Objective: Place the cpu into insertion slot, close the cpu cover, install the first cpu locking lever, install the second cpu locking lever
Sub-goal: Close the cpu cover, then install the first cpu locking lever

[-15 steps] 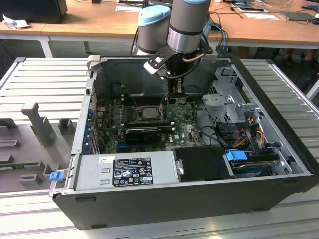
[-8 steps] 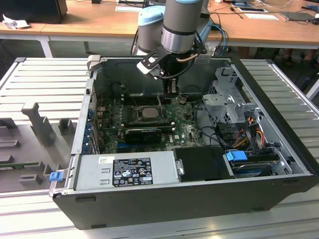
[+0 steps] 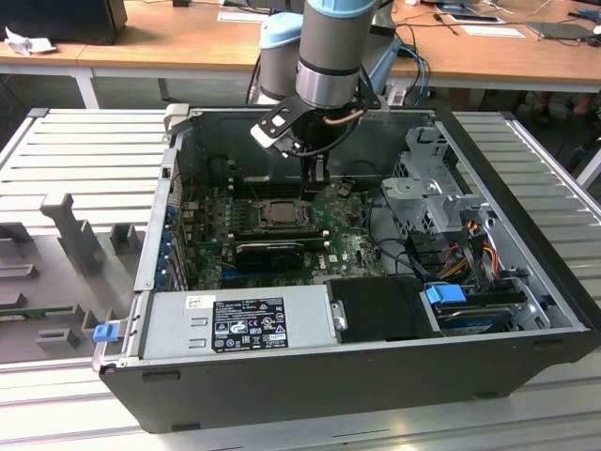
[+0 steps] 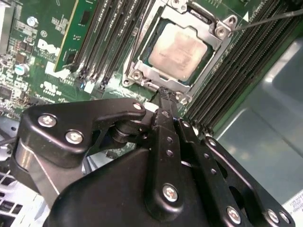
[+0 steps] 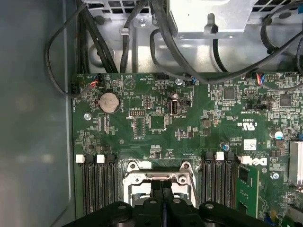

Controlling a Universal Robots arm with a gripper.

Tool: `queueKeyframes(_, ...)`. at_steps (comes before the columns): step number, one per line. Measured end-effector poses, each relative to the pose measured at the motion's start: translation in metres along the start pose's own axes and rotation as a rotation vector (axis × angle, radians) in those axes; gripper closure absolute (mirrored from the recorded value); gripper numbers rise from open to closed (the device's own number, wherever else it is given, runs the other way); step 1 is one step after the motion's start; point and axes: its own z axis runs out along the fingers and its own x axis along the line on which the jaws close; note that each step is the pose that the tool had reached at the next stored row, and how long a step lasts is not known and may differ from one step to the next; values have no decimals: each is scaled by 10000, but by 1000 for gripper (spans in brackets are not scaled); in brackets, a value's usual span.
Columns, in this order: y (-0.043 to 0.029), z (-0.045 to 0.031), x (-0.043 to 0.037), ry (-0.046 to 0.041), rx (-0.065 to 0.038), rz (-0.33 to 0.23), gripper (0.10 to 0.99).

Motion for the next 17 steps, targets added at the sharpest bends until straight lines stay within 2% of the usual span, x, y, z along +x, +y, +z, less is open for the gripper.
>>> queueKeyframes(2,-30,10,-1,8,2,-82,980)
queueKeyframes(6,-329,36,-4,13,3,-104,980)
queueKeyframes(10,-380,39,-5,14,-2,-107,980)
queueKeyframes(17,-402,39,-5,13,-3,-109,980)
